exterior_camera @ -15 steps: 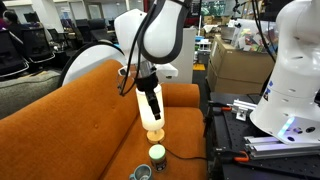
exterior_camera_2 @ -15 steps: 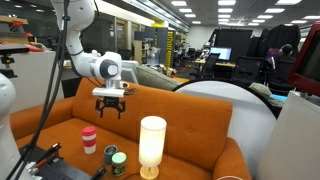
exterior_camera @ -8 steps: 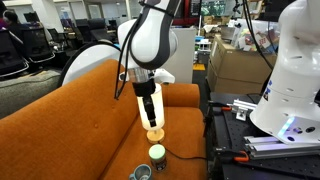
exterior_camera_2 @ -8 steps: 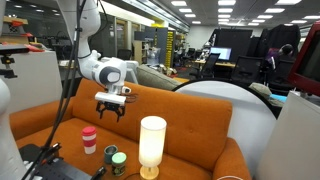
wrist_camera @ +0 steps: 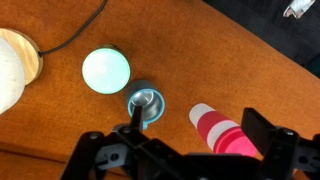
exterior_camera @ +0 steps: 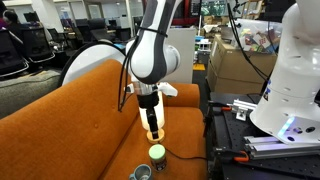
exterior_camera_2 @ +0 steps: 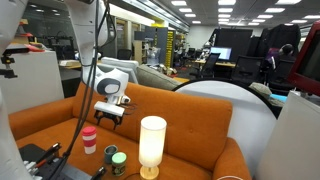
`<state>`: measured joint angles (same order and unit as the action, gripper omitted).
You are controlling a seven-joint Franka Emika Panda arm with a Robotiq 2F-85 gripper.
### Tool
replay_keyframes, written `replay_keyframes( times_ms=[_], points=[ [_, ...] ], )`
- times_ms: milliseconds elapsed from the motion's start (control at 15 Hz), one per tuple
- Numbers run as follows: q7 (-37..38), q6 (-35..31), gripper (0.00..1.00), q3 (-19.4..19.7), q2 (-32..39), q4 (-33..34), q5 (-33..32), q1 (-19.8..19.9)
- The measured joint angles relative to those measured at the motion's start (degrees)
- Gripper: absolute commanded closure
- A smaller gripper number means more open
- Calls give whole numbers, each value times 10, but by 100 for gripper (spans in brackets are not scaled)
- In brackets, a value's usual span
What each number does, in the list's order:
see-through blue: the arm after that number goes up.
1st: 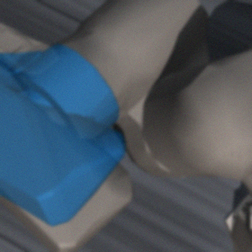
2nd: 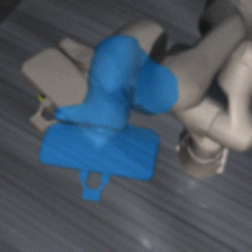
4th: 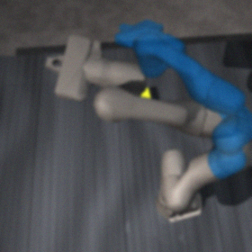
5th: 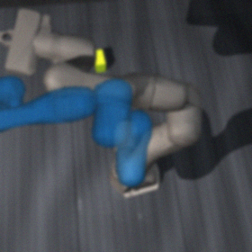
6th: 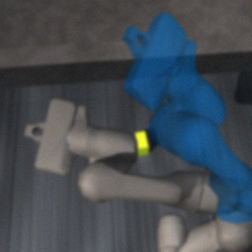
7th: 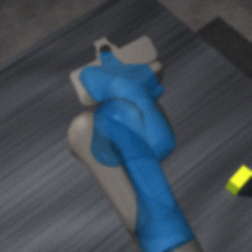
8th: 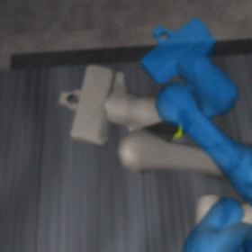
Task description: Place the green lid on the couch
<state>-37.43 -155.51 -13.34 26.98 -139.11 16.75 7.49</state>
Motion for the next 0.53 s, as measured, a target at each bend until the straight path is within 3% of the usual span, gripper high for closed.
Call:
replay_keyframes(
  times_ms=[533],
  points=[
    [2,-16,0,-3,13,2,6,12]
  ],
)
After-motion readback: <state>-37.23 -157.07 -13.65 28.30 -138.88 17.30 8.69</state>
